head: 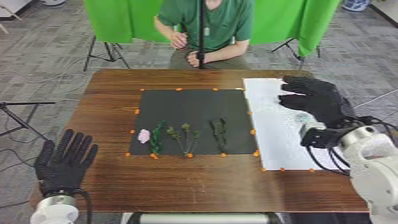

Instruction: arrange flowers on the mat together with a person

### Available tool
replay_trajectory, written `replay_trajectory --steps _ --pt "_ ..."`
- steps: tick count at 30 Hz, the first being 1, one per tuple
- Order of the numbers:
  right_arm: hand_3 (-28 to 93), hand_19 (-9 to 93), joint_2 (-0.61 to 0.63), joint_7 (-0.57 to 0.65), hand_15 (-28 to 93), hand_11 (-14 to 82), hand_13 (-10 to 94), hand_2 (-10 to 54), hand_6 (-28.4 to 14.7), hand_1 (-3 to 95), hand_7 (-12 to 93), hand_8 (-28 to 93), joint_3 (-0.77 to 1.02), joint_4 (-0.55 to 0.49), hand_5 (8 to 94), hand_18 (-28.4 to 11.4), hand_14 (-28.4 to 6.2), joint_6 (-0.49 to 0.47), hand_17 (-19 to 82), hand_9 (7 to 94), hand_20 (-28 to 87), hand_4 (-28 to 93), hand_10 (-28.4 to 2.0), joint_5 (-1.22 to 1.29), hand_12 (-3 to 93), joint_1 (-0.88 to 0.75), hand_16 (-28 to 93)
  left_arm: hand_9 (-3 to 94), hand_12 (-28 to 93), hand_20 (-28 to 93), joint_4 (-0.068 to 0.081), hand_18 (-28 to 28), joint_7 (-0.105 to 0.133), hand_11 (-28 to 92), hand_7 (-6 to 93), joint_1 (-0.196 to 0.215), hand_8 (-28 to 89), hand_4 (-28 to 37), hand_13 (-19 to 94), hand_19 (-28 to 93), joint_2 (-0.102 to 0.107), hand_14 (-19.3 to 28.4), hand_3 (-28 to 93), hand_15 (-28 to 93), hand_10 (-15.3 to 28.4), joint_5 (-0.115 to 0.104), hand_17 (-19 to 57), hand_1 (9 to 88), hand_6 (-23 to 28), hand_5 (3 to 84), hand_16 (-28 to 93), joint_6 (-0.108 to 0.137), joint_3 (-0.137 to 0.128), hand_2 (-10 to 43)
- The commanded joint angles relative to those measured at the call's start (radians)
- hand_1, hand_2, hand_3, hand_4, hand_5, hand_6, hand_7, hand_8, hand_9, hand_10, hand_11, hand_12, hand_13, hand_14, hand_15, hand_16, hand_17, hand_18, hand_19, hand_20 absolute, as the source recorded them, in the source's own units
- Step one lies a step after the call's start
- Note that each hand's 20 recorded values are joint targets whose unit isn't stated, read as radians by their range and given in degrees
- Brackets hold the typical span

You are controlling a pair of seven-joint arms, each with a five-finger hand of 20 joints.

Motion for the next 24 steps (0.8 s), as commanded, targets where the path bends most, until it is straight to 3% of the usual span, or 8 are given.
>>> replay_trajectory --steps 1,24 --pt "76 41 -0.028 -0.068 11 5.6 38 10.5 -4.9 19.6 15 -11 0.096 -0.03 42.9 -20.3 -17.6 0.067 10 42.3 13 -25 -14.5 -0.019 14.7 -0.141 22 35.6 5 9 -0.003 15.4 0.006 22 14.7 0.017 -12 -28.3 27 40 -0.01 14.1 76 26 13.8 -0.013 -7.4 23.9 7.9 41.5 -9 -0.009 0.002 12.2" --pt "76 40 -0.053 -0.066 11 6.0 39 10.7 -4.7 20.1 16 -11 0.154 -0.057 44.2 -20.4 -17.6 0.034 11 43.2 14 -25 -14.0 -0.012 14.6 -0.196 23 35.8 5 9 -0.006 15.5 -0.003 22 14.9 0.022 -12 -28.3 27 40 -0.015 14.2 76 26 13.8 -0.016 -7.4 24.2 7.9 41.5 -9 0.001 0.002 12.7"
